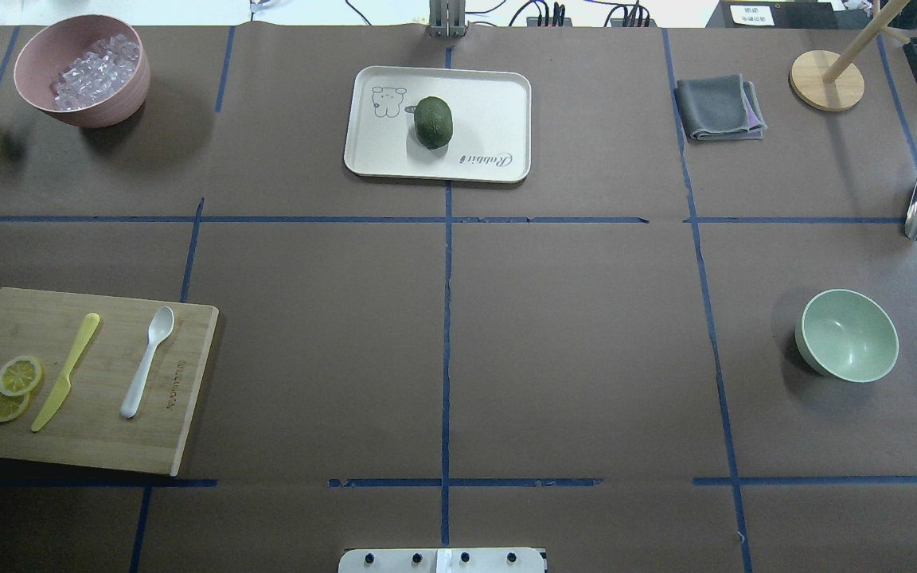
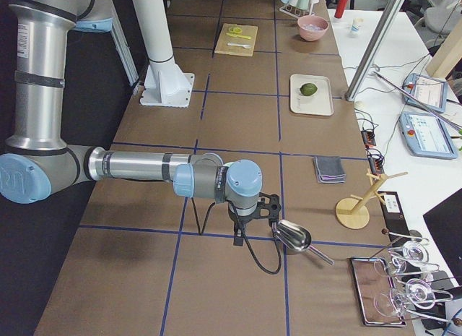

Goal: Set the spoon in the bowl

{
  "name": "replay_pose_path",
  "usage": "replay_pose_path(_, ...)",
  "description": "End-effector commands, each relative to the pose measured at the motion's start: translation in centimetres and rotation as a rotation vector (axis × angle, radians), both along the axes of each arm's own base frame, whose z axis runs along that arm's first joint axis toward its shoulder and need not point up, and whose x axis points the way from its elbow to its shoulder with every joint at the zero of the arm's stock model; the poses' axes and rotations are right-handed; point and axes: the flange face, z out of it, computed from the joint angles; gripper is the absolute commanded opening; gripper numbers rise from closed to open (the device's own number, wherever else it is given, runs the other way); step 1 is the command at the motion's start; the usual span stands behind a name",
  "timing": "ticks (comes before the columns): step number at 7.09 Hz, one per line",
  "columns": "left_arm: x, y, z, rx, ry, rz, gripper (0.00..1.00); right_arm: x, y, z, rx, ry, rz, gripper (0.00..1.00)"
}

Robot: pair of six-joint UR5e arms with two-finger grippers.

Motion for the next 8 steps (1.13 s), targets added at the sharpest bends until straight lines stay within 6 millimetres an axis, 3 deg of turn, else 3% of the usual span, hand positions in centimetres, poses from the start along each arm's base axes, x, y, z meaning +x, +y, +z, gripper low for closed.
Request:
replay_pose_path(1,0.0,0.0,0.0,-0.001,0.000,-0.001,1.00,0.0,-0.1,-0.2,0.004,0.000,0.000,1.00)
replay_pose_path(3,0.0,-0.2,-0.2,0.003,0.000,-0.001,1.00,-0.1,-0.7,-2.5,0.050,-0.003,0.001,1.00)
replay_pose_path(4,0.0,-0.1,-0.1,0.002,0.000,-0.001,1.00,-0.2,-2.1,-4.3,0.082,-0.011,-0.002,1.00)
replay_pose_path(5,0.0,-0.1,-0.7,0.013,-0.002,-0.002,1.00,-1.6,-3.0,-7.0,0.129,-0.020,-0.030,1.00)
replay_pose_path(6,0.0,-0.1,-0.8,0.016,-0.002,-0.002,1.00,-3.4,-3.2,-8.5,0.159,-0.049,-0.064,1.00)
replay_pose_path(8,0.0,-0.3,-1.0,0.020,-0.002,-0.001,1.00,-6.9,-3.1,-10.0,0.065,-0.070,-0.017,1.00)
